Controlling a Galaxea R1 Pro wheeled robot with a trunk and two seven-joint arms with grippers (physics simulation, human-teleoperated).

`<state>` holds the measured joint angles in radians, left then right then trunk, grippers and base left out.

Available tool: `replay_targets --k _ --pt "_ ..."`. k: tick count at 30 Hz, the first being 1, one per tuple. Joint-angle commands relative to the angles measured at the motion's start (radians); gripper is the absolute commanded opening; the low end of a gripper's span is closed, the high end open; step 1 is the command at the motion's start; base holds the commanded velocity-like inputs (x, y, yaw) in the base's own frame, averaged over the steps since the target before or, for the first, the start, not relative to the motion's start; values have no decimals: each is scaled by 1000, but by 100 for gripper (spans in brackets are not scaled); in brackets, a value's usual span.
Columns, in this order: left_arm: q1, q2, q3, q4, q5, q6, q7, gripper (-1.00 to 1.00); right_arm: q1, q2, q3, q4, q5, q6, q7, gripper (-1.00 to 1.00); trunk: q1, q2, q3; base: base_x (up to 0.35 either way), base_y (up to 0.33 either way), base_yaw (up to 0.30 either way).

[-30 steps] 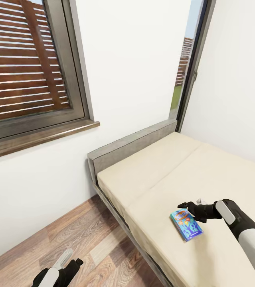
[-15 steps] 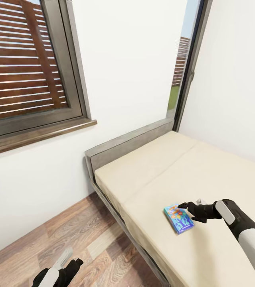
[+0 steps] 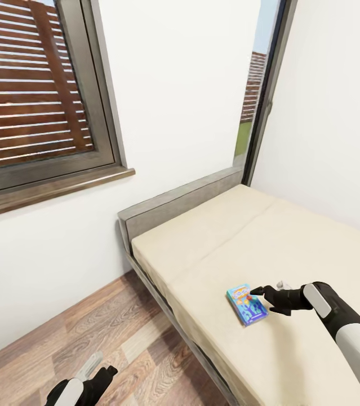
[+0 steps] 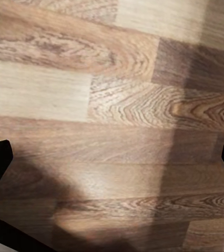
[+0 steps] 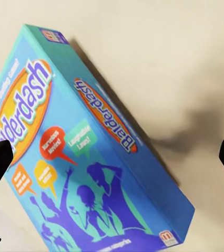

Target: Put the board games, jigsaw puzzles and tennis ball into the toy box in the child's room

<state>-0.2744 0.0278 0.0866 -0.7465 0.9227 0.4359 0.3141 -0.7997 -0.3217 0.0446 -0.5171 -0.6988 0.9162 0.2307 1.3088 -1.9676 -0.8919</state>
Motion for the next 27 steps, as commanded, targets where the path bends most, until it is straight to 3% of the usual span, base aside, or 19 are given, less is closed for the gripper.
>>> replay_targets --k 1,8,27 --pt "0 0 1 -2 11 3 8 100 0 -1 6 0 13 1 7 100 0 0 -1 -15 -14 7" --pt "0 0 1 -2 11 4 8 100 0 1 6 0 13 0 7 100 0 0 -1 -8 -8 104" --pt "0 0 1 -2 12 4 8 100 0 0 6 0 13 0 7 100 0 0 -1 -2 -1 210"
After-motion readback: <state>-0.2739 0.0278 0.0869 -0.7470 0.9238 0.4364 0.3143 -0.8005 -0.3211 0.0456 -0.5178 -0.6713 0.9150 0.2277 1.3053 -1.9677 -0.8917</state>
